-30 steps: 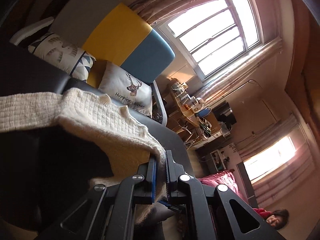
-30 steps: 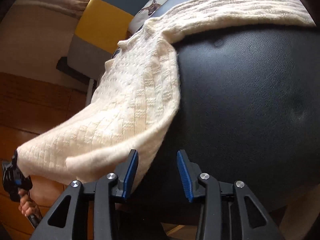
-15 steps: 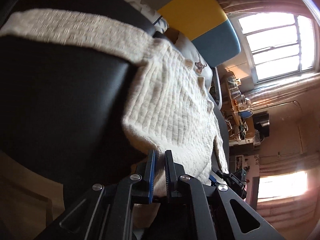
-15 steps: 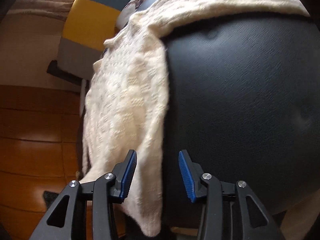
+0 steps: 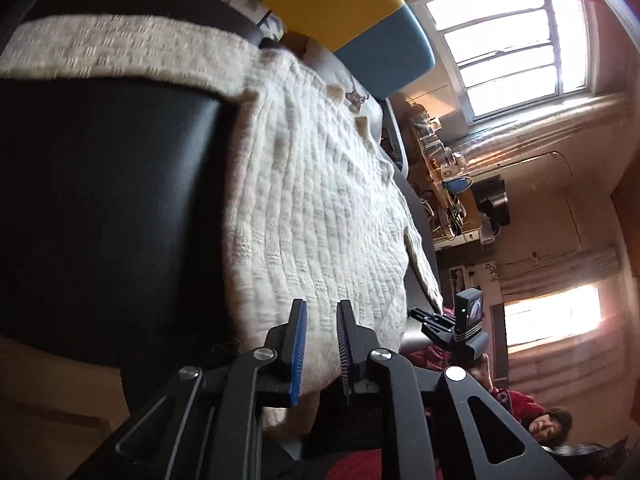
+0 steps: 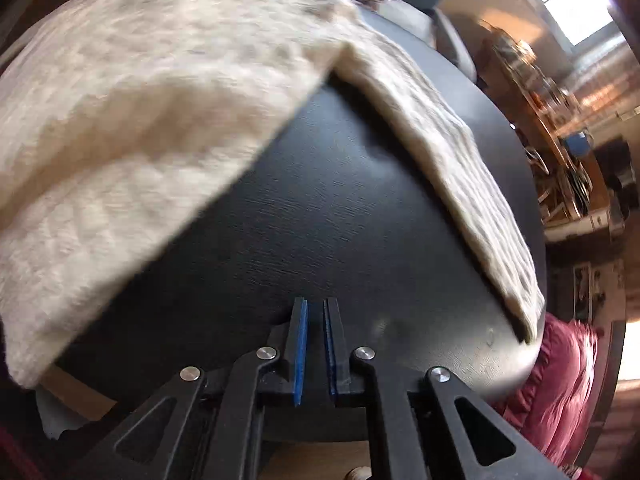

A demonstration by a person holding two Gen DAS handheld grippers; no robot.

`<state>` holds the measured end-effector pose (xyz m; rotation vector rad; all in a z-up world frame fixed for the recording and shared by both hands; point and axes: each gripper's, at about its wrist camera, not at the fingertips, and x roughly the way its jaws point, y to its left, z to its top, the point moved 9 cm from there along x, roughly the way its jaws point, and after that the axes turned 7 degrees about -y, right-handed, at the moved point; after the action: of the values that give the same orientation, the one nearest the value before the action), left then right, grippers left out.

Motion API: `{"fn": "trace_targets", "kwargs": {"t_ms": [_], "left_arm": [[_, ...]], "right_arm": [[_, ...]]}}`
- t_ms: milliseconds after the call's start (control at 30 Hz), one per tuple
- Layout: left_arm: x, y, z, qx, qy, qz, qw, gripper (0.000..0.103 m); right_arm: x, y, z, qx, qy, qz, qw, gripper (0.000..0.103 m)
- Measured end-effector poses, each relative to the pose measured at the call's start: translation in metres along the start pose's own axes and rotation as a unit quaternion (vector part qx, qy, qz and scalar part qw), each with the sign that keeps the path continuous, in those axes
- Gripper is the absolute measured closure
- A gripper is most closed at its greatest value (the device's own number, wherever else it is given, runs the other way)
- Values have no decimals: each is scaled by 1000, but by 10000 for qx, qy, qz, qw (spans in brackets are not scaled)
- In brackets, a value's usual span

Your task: Fold clothes

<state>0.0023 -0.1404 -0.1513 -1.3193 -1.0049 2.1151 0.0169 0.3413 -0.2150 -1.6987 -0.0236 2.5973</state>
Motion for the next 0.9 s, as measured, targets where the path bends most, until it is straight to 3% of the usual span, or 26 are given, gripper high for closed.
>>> {"fn": "trace_targets", "kwargs": {"t_ms": [67, 100, 133, 167, 200, 267, 333, 467, 600, 767, 833, 900], "left_arm": [[0, 25, -2, -294, -55, 318, 9990, 76], [0, 35, 0, -437, -119, 390, 9982, 76], [-1, 42, 2, -558, -179, 445, 9973, 76], [0, 45, 4, -604, -211, 465, 9969, 76], [2, 44, 5, -582, -198, 493, 9969, 76], [10, 38, 6, -458, -138, 538, 9974, 75], [17, 29, 7, -316, -80, 499, 9982, 73], [29, 14, 9, -72, -37, 475, 9988, 65], [37, 9, 9, 29, 4, 453, 9990, 59], [44, 12, 4, -62, 112, 387, 9992, 54], [47, 13, 2, -75, 133, 390, 9991, 53], [49, 13, 1, -66, 149, 399, 9991, 53]], "right_arm": [[-12, -18, 3, 1084, -151, 761, 9911, 73], [-20, -12, 3, 1749, -285, 1712, 9692, 72], [-23, -4, 0, 2116, -302, 2316, 9490, 69], [-27, 3, -1, 2448, -306, 2869, 9257, 65], [-26, 16, -5, 2568, -209, 3066, 9163, 64], [-21, 38, -12, 2837, -158, 3390, 8968, 64], [-15, 48, -15, 2964, -108, 3423, 8915, 64], [-6, 71, -14, 2885, 46, 3369, 8962, 64], [-10, 87, -8, 2485, -251, 3349, 9085, 64], [-3, 109, -28, 3137, 316, 4861, 8150, 55], [-2, 116, -34, 3076, 476, 4937, 8120, 62], [-7, 122, -32, 2688, 354, 4681, 8411, 64]]}}
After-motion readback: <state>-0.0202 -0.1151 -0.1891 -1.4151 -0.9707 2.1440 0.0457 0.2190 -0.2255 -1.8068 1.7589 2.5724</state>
